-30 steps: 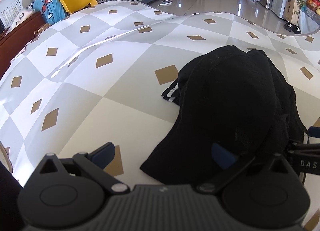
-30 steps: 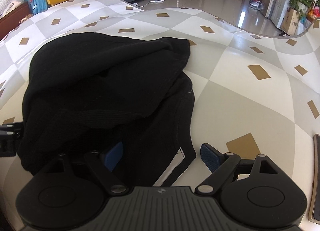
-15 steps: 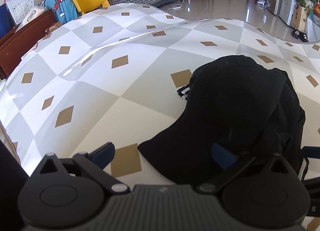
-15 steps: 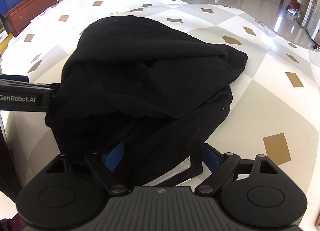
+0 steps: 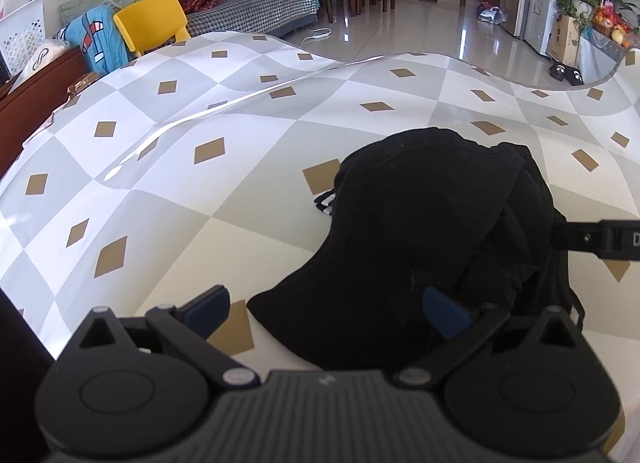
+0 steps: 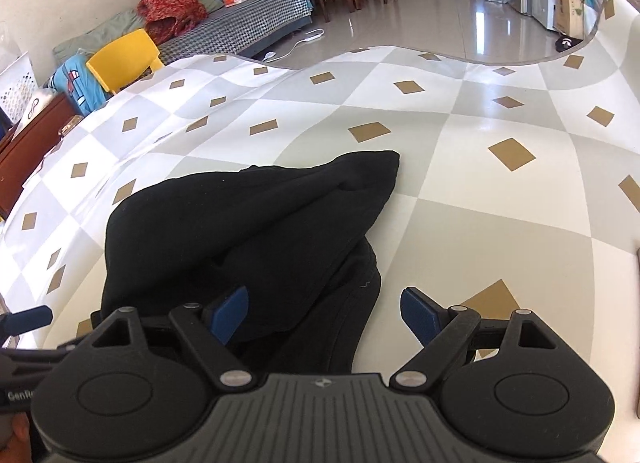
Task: Fold clothes
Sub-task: 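Lay the pants flatter on the mat with both tools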
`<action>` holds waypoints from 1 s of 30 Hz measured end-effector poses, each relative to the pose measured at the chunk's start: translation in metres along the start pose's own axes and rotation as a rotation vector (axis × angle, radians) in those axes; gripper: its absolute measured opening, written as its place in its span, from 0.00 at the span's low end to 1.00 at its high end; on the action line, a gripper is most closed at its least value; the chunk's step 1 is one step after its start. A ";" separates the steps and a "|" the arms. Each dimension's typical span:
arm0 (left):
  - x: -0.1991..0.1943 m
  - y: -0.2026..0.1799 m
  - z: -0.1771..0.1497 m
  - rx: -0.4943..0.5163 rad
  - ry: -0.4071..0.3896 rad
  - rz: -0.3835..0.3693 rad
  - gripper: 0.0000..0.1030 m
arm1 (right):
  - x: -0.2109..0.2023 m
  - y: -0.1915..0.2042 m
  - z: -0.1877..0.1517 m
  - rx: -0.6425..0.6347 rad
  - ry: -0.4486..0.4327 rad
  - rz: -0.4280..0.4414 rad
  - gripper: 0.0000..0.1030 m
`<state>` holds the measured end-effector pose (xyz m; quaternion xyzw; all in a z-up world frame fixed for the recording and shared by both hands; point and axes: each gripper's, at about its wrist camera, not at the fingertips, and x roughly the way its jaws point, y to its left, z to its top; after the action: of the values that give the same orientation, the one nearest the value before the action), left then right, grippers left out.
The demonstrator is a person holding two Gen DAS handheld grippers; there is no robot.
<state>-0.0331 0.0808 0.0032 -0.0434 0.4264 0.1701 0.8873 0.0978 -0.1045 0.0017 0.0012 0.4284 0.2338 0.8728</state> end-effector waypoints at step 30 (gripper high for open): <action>0.036 -0.002 -0.010 -0.021 0.073 0.021 1.00 | 0.043 0.021 -0.021 -0.142 0.017 0.005 0.58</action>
<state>-0.0191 0.0865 -0.0316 -0.0545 0.4572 0.1821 0.8688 0.0962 -0.0720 -0.0395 -0.0617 0.4183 0.2656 0.8664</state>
